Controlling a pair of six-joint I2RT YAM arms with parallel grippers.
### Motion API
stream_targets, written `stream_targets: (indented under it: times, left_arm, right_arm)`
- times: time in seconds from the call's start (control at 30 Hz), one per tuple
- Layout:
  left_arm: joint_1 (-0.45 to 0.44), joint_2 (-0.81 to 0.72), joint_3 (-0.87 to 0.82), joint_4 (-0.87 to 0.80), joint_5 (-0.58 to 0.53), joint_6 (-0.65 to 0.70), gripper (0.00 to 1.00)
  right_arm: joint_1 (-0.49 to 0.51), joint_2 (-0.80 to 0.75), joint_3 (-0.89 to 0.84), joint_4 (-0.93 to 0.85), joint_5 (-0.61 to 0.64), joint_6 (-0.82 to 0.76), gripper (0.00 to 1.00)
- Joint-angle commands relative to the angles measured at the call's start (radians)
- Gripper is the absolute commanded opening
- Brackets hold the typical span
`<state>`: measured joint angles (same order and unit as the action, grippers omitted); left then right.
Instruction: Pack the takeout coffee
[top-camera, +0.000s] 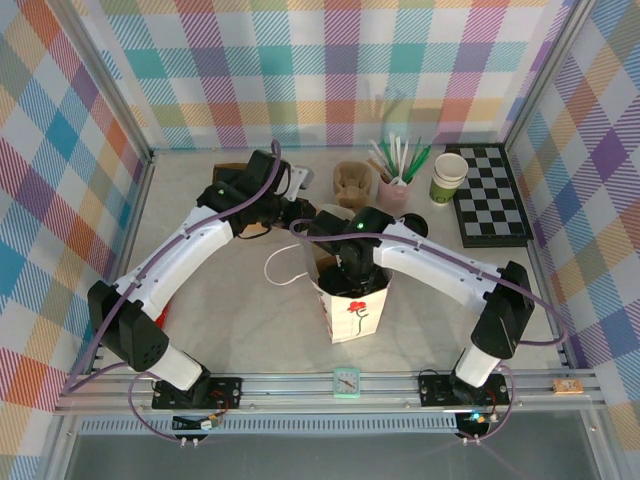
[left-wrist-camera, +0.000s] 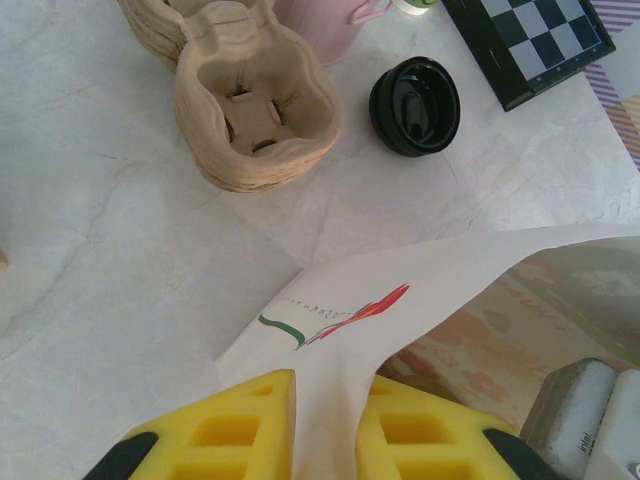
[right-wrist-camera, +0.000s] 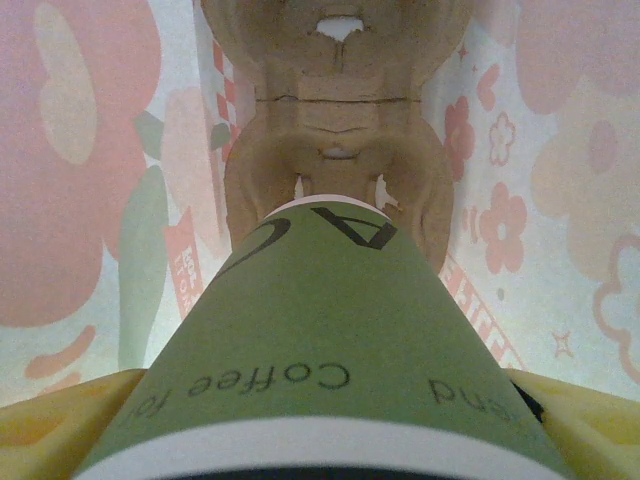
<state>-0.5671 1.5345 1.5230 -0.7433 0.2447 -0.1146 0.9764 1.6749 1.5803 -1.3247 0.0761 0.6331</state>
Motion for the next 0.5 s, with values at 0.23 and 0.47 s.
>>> stream_targets:
  times: [0.23, 0.47]
  left_arm:
    - [-0.005, 0.003, 0.023, -0.018, -0.021, -0.003, 0.19]
    - [-0.005, -0.005, 0.018, -0.017, -0.019, -0.005, 0.19]
  right_arm:
    - [0.009, 0.006, -0.042, 0.019, -0.015, 0.015, 0.6]
    - [0.009, 0.003, -0.057, 0.031, -0.006, 0.013, 0.6]
